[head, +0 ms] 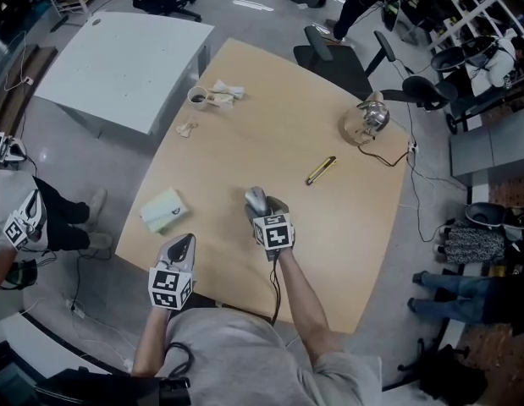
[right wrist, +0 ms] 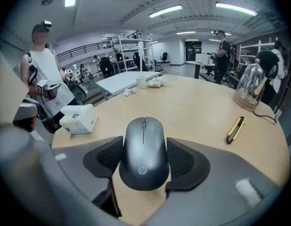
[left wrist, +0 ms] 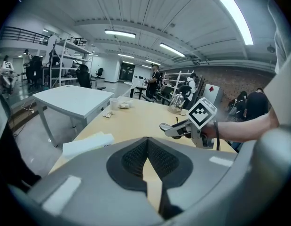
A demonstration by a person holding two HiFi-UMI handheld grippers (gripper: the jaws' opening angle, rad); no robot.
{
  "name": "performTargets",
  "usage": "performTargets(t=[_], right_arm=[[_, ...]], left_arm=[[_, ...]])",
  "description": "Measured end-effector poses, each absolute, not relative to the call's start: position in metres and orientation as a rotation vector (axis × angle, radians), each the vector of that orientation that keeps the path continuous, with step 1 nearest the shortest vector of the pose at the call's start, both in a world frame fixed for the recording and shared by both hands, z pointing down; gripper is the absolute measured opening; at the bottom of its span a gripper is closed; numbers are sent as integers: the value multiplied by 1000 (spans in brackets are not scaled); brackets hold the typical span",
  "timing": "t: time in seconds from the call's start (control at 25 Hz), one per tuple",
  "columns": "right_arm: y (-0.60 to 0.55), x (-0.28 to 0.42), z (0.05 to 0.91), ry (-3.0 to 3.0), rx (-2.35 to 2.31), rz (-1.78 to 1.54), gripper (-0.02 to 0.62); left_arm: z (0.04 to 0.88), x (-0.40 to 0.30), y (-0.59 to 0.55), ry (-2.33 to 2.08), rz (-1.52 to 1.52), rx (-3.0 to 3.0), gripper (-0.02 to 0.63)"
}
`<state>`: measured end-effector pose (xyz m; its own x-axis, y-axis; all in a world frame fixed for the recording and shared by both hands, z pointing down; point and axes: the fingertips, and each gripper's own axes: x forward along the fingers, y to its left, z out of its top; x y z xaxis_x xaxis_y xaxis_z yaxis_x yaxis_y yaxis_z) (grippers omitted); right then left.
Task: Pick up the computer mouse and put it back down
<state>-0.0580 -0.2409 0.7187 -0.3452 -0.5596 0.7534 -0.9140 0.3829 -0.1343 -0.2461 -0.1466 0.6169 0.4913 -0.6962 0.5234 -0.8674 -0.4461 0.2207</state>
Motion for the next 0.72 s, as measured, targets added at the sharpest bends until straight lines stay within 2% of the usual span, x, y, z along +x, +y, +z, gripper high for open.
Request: performTargets(t=[0.72], right_arm=[[-177,-36,628,-2147,1485,693,295]], left_arm=[[598,-224,-141,-1256,475,2365,20]])
